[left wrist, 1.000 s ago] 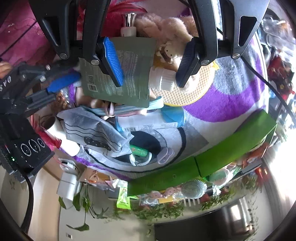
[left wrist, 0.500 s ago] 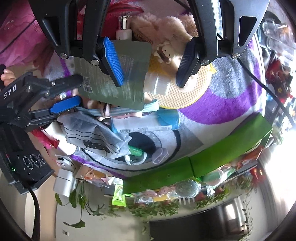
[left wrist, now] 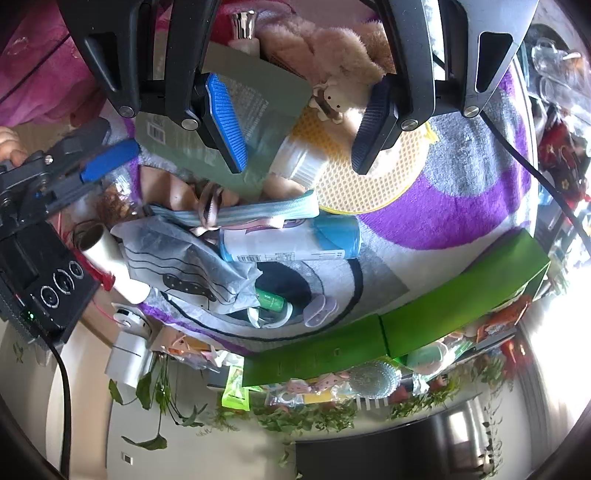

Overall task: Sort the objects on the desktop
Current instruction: 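Lift the green sachet off the table with both tools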

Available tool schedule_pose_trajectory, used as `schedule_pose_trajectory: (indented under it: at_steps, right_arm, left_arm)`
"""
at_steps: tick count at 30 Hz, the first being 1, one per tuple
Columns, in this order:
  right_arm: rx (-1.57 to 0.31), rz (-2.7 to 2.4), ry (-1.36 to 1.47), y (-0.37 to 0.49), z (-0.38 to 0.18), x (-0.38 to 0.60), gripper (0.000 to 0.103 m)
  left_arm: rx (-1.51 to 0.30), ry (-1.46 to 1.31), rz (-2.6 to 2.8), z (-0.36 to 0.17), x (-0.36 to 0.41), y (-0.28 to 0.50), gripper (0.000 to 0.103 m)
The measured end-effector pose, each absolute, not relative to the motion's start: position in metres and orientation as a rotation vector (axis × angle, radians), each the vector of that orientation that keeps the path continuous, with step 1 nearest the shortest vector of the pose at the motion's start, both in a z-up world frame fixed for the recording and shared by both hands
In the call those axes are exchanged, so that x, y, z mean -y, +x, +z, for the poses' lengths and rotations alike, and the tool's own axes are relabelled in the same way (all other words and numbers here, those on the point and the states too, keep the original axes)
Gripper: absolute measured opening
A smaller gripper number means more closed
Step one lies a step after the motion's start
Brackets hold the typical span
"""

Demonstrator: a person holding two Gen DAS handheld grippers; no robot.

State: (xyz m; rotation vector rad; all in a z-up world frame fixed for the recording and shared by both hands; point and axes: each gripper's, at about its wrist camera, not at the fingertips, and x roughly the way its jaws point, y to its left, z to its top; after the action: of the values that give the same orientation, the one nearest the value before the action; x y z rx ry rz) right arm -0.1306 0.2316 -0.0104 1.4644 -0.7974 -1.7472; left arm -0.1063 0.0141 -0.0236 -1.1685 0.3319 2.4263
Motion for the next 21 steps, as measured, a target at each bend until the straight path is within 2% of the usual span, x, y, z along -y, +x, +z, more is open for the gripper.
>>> schedule_pose_trajectory:
  at_steps: [5, 8, 11, 17, 21]
  right_arm:
    - [0.892, -1.756, 1.466, -0.125, -0.013, -0.232, 0.069]
    - [0.782, -1.805, 1.521, -0.12, -0.006, -0.228, 0.058]
    - [0.694, -1.797, 1.581, -0.115, 0.002, -0.213, 0.06]
    - [0.743, -1.618, 1.652, -0.102, -0.003, -0.189, 0.06]
    - [0.911, -1.596, 1.669, -0.114, -0.018, -0.19, 0.055]
  left_arm:
    - [-0.328, -1.167, 2.423, -0.024, -0.015, -0.107, 0.059]
    - [-0.326, -1.164, 2.42, -0.025, -0.014, -0.107, 0.059]
    - [-0.329, -1.159, 2.421, -0.025, -0.016, -0.107, 0.059]
    - [-0.35, -1.152, 2.397, -0.026, -0.02, -0.107, 0.059]
    - [-0.355, -1.15, 2.382, -0.024, -0.019, -0.101, 0.059]
